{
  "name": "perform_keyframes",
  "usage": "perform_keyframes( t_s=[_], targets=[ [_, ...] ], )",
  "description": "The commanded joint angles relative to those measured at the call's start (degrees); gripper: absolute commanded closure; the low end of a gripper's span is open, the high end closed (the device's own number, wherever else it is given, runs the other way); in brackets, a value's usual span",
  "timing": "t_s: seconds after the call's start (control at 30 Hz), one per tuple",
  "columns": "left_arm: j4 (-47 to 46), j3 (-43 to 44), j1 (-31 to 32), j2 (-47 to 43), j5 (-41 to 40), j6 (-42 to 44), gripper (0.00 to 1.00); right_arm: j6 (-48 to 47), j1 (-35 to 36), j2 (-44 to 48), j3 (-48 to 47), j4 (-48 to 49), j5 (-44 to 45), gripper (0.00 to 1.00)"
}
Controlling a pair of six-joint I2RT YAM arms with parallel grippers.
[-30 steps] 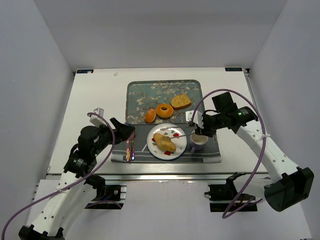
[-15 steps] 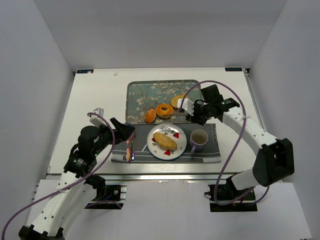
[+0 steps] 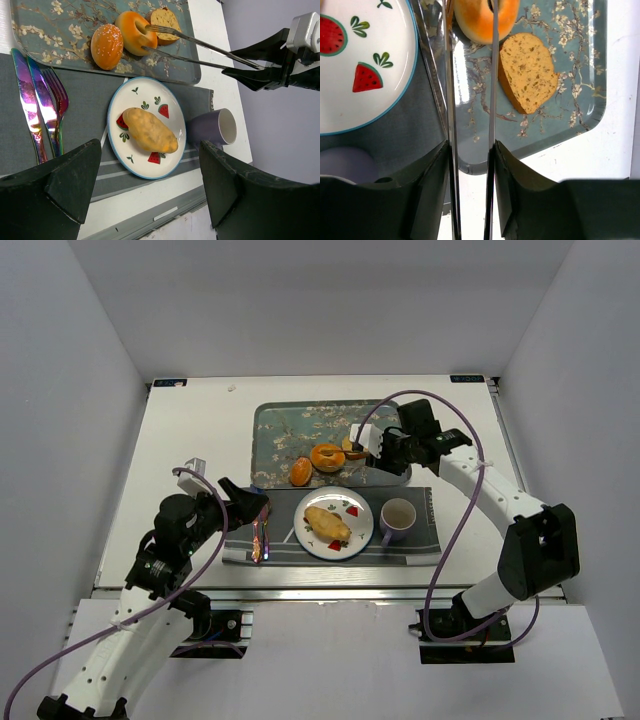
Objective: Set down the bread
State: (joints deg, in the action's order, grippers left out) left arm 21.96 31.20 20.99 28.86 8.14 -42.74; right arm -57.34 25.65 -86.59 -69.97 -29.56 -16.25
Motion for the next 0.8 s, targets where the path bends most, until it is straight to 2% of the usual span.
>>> perform_keyframes(
  t_s=[0.0, 0.27, 0.53, 0.77],
  targets=[
    [-0.42, -0.79, 0.01, -0.04, -0.06, -0.06, 0.12, 0.65, 0.1, 2.21, -1.31, 3.46, 0.69, 0.55],
    [-0.25, -0.7, 0.01, -0.12, -0.06, -0.06, 0.12, 1.0, 0.19, -0.33, -1.83, 3.64, 2.1, 0.51],
    [0.54, -0.53, 0.01, -0.83, -0.49, -0.06, 0.12, 1.36, 0.19, -2.36, -2.27, -0.49, 0.96, 0.51],
    [-0.07, -0.7, 0.01, -0.39, -0.14, -0.24, 0.12, 1.88, 0.19, -4.64, -1.74, 0.82, 4.29, 0.54]
  ],
)
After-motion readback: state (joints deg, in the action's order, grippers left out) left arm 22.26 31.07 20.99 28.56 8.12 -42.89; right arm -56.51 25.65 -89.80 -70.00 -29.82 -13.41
